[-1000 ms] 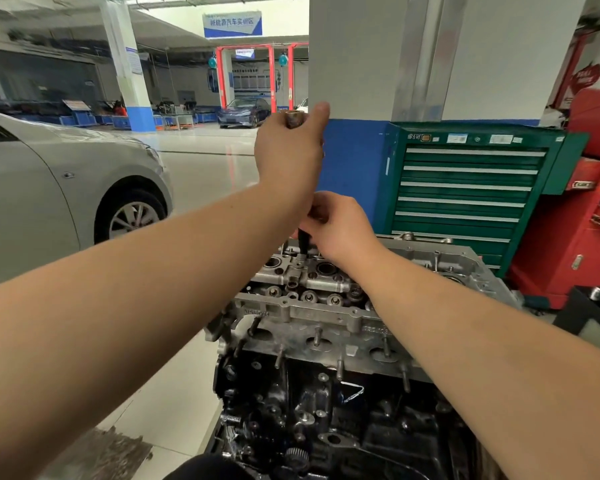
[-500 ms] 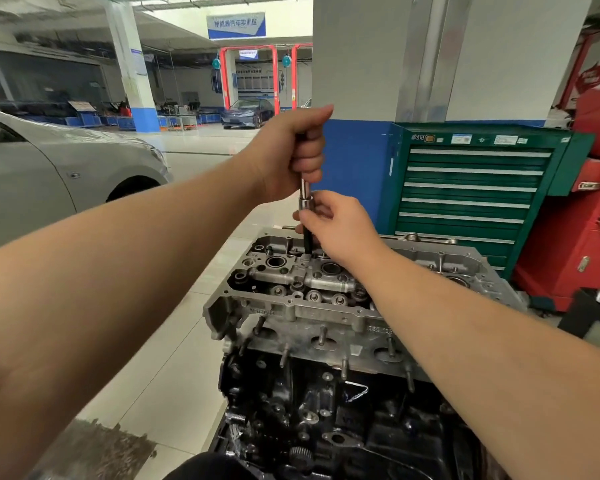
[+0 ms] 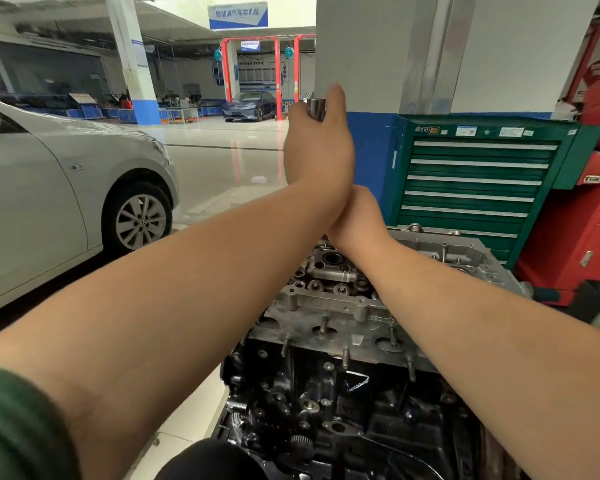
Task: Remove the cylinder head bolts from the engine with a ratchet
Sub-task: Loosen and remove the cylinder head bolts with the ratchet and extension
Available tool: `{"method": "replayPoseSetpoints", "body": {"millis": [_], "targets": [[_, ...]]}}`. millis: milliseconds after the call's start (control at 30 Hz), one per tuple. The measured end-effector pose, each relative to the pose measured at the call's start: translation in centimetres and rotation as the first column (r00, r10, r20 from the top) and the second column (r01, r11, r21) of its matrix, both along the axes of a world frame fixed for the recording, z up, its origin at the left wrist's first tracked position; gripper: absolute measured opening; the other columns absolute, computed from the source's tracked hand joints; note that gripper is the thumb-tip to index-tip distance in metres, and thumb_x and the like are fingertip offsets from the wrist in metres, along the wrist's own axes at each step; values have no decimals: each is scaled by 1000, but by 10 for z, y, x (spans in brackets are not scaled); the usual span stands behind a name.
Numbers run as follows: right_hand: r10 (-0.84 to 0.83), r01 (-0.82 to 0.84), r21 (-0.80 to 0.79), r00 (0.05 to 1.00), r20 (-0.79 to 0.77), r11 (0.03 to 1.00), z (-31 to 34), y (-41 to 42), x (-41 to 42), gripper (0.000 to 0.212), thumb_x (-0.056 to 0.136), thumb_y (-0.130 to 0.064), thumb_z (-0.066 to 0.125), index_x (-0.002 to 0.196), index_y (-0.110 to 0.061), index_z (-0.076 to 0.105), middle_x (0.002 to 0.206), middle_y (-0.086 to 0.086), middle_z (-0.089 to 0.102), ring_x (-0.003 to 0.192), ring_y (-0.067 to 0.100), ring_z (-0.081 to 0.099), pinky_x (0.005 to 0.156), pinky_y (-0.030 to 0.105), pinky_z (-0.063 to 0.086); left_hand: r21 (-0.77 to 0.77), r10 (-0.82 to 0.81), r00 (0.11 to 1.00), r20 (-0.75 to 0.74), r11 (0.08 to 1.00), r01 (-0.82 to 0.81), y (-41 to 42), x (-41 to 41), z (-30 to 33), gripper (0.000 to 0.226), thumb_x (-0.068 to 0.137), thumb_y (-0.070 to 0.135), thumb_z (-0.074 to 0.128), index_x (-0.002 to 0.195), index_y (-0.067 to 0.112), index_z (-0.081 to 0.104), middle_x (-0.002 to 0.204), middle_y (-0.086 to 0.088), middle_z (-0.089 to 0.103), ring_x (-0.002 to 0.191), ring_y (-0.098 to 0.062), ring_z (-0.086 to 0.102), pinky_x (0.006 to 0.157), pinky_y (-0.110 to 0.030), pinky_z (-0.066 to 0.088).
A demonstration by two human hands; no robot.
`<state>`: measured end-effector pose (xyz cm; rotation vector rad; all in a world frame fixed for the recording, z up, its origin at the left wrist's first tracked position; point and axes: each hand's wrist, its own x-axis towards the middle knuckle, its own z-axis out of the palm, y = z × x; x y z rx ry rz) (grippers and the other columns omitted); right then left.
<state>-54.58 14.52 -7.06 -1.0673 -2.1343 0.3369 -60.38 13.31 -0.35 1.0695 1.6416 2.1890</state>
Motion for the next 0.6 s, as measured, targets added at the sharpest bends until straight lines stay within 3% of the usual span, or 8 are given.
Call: {"method": "replayPoseSetpoints", "body": {"millis": [133, 200, 267, 367, 433, 500, 567, 600], "targets": [[24, -35, -60, 984, -178, 998, -1, 0, -2, 36, 89, -13, 52, 56, -23, 42, 47, -4, 46, 52, 13, 31, 51, 30, 25, -37, -29, 997, -67, 999, 27, 7, -7, 8, 48, 96, 64, 50, 72, 23, 52, 71, 9, 57, 65, -10, 52, 58, -31, 32], [64, -102, -115, 953, -295, 988, -3, -2, -2, 35, 91, -22, 58, 57, -25, 51, 47, -14, 54, 49, 6, 40, 53, 30, 31, -58, -94, 996, -8, 994, 94, 8, -11, 14, 44, 93, 50, 55, 69, 14, 46, 63, 4, 45, 59, -22, 39, 60, -32, 31], [112, -164, -129, 933, -342, 978, -4, -3, -2, 24, 94, -26, 61, 70, -25, 64, 59, -20, 65, 59, -1, 57, 62, 33, 44, -93, -258, 962, 88, 960, 266, 6, -21, 17, 37, 87, 44, 56, 65, 19, 40, 59, 1, 31, 56, -24, 26, 55, -33, 26], [165, -269, -204, 894, -416, 941, -6, -3, -4, 8, 97, -20, 65, 97, -14, 71, 88, -3, 78, 81, 7, 75, 88, 44, 57, -138, -680, 715, 163, 702, 699, -4, -49, 18, 43, 93, 46, 51, 60, 24, 34, 52, 5, 18, 46, -18, 12, 47, -26, 16], [188, -278, -200, 907, -376, 939, -8, -3, -4, 7, 96, -15, 66, 98, -10, 71, 89, 1, 79, 79, 4, 75, 90, 46, 58, -121, -779, 599, 188, 586, 801, -11, -63, 18, 45, 98, 48, 46, 64, 22, 35, 51, 5, 16, 46, -16, 10, 48, -28, 13], [180, -284, -226, 902, -392, 932, -7, -3, -4, 5, 95, -11, 66, 96, -9, 71, 87, 3, 79, 79, 10, 76, 87, 49, 60, -93, -727, 656, 202, 653, 752, -14, -59, 18, 46, 102, 51, 48, 69, 19, 42, 51, 2, 25, 46, -17, 19, 50, -29, 21], [177, -306, -246, 882, -437, 920, -6, -2, -3, 4, 94, -7, 66, 93, -8, 70, 86, 6, 78, 79, 15, 77, 86, 49, 61, -60, -516, 841, 163, 846, 530, -14, -45, 13, 45, 101, 52, 58, 86, 10, 56, 56, -4, 43, 49, -21, 39, 54, -30, 36], [179, -300, -229, 883, -434, 926, -6, -1, -3, 6, 93, -7, 66, 90, -11, 70, 82, 1, 78, 77, 11, 76, 83, 41, 62, -13, -370, 919, 137, 927, 375, -13, -39, 11, 45, 100, 50, 63, 97, 4, 61, 60, -6, 49, 51, -21, 46, 56, -32, 41]]}}
